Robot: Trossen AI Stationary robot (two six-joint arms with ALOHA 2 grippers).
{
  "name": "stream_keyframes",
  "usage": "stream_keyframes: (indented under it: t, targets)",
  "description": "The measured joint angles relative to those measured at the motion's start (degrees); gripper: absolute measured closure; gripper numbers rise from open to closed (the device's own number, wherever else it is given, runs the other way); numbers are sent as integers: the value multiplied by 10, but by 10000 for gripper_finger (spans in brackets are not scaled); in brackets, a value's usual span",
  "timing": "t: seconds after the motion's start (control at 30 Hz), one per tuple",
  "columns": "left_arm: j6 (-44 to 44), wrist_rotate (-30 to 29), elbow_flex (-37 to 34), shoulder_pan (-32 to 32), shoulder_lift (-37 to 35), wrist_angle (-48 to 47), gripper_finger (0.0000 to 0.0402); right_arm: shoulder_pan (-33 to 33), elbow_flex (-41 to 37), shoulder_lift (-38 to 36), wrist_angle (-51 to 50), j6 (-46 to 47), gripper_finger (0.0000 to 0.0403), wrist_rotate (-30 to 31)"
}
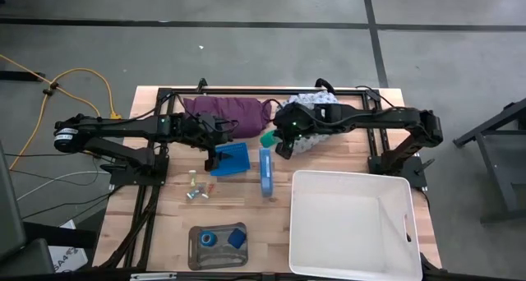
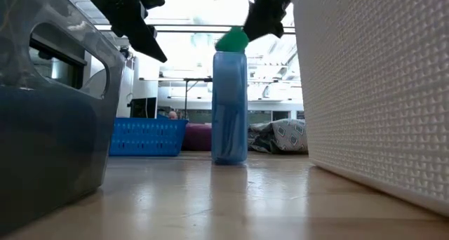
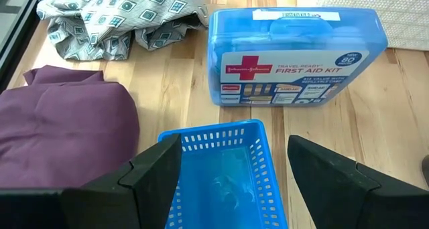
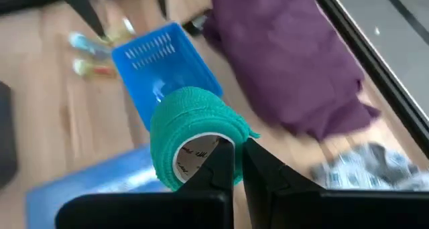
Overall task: Pick & Place Medicine items
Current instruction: Put the green bandage into the black bin
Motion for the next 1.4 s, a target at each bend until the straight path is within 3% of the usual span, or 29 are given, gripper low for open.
stream_keyframes:
  t: [0.37, 0.5, 0.63, 1.17, 1.4]
  targets:
    - [1, 0, 0, 0, 0, 0, 136, 38, 0, 0, 65, -11, 398, -27]
    - [156, 61, -1, 5, -5, -54, 136, 50, 0, 0, 67, -10, 396, -26]
    - [213, 75, 0, 6, -4, -43, 136, 63, 0, 0, 67, -10, 397, -26]
    - [40, 75, 0, 5, 2, 33, 136, 98, 0, 1, 100, -11, 397, -25]
    - [49, 77, 0, 0, 2, 106, 136, 98, 0, 1, 121, -11, 397, -24]
